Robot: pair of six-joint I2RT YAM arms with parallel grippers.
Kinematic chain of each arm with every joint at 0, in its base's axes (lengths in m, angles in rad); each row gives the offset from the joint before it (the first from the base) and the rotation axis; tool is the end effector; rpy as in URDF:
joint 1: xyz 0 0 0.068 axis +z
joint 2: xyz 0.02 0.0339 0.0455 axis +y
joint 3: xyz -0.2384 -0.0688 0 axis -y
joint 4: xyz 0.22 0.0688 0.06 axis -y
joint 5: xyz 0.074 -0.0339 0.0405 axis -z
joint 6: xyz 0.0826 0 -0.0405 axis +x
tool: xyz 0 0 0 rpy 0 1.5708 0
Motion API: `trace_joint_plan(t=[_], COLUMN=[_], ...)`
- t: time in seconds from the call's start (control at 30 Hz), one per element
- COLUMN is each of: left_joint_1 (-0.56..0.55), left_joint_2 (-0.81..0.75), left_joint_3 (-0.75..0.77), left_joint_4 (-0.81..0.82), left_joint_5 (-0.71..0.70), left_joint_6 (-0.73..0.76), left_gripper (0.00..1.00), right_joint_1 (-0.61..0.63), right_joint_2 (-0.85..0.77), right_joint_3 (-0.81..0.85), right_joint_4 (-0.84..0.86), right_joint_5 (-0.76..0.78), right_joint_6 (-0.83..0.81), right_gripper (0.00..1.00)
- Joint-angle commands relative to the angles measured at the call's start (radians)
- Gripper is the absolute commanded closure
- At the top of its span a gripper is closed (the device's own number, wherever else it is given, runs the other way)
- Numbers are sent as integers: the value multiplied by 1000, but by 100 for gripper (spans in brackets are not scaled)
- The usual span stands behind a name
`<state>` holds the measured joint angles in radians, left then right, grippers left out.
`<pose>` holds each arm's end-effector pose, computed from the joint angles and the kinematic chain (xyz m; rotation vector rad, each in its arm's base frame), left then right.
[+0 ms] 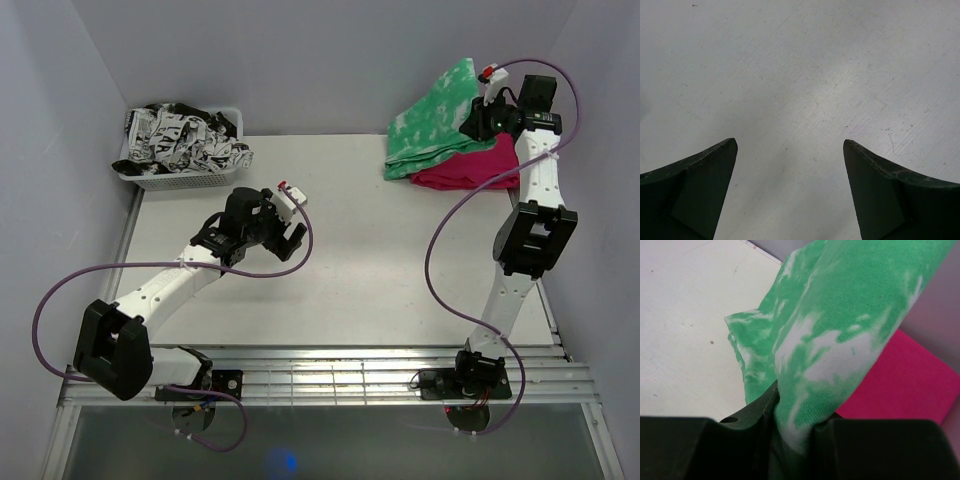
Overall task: Fold and stack the trousers
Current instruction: Neatly place the folded trousers to the corner
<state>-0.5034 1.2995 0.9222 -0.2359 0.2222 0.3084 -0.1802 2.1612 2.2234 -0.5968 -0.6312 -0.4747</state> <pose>0.2620 -0.1651 0.2290 0.9789 1.9573 -0.3530 0.4904 -0.0398 0.3134 -0.6515 1.8943 0.2478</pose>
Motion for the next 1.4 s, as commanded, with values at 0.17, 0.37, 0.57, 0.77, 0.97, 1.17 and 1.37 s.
trace_joint_plan(t=[0.17, 0.37, 0.57, 0.77, 0.97, 1.17, 1.37], left_joint_1=[3, 3, 3, 3, 3, 3, 3], left_joint_2=[-12, -12, -11, -6, -17, 4, 29], left_joint_3=[1, -17, -14, -2, -9, -3, 3], left_joint_4=[-13, -19, -23, -40, -60, -68, -68], left_joint_5=[29, 23, 32, 32, 29, 43, 58], left_joint_6=[-20, -14, -17, -12, -11, -14, -17], left_gripper=[2, 2, 2, 2, 2, 2, 2], right_joint_1=[-67, -96, -88, -94, -119, -151, -174], right_joint_2=[-32, -52, -89, -47, 44, 88, 163], right_joint_3=[82, 104, 74, 36, 65, -1, 9], right_joint_4=[83, 127, 177, 147, 152, 204, 221], right_joint_5=[-15, -163, -157, -88, 37, 146, 231], right_joint_6=[-27, 79, 111, -11, -85, -160, -220], right_gripper=[92, 92, 92, 92, 92, 92, 92])
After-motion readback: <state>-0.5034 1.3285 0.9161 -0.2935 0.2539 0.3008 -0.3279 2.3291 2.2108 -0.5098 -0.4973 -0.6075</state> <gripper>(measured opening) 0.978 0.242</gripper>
